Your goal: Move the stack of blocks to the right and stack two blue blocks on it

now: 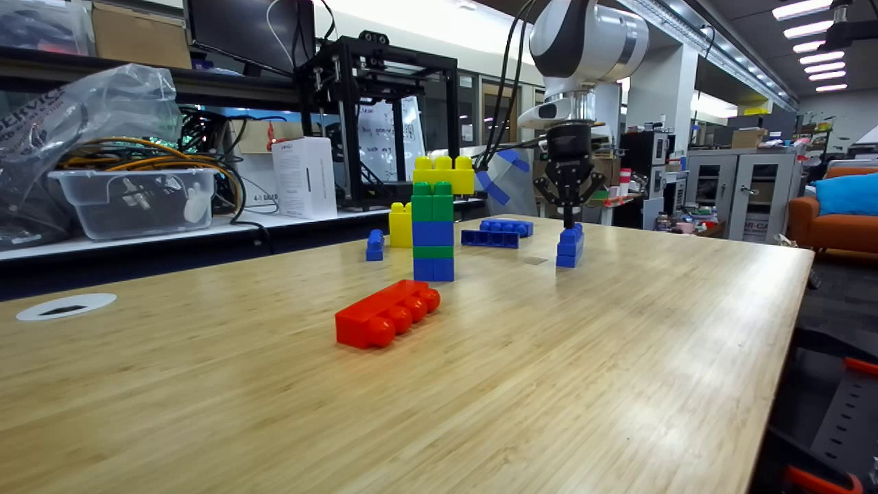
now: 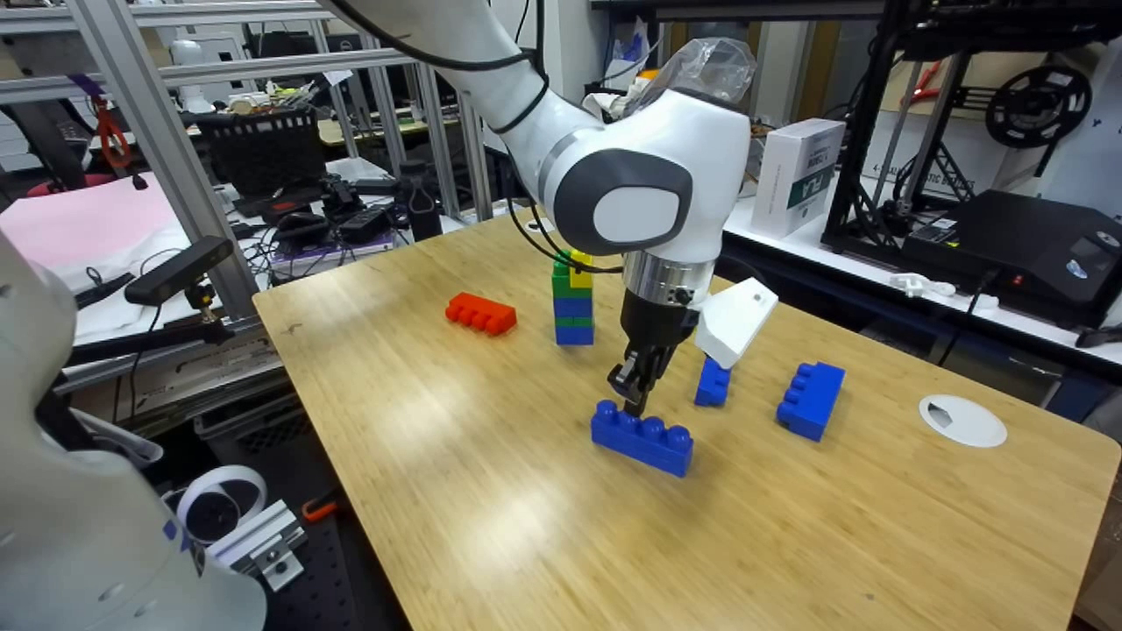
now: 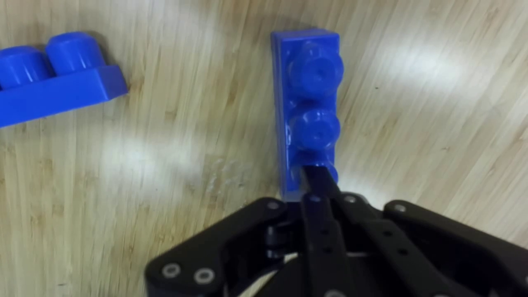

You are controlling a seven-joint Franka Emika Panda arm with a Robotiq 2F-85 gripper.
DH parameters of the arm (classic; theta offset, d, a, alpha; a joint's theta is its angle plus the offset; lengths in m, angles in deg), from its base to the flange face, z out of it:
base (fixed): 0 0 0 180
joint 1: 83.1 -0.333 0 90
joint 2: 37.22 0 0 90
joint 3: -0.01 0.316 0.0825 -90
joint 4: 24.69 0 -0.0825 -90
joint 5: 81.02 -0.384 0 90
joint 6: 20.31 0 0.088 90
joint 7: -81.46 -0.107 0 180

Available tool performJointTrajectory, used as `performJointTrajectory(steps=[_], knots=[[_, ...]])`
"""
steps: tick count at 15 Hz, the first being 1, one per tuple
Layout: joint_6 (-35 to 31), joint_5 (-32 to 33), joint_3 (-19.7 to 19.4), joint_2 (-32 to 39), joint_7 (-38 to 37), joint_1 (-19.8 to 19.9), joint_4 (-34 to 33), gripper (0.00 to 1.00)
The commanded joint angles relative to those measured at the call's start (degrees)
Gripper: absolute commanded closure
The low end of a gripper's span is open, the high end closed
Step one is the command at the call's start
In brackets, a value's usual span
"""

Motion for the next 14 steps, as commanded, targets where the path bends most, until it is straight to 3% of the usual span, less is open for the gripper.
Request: performJointTrajectory(steps=[1, 7, 14], knots=[[-2.42, 0.16, 1.06, 2.04, 0.69, 1.05, -0.09, 1.00], [-3.25, -0.01, 1.11, 1.68, 1.11, 1.20, 0.59, 1.00], [-1.79, -0.07, 0.51, -10.58, -0.64, 0.44, 3.20, 1.00]])
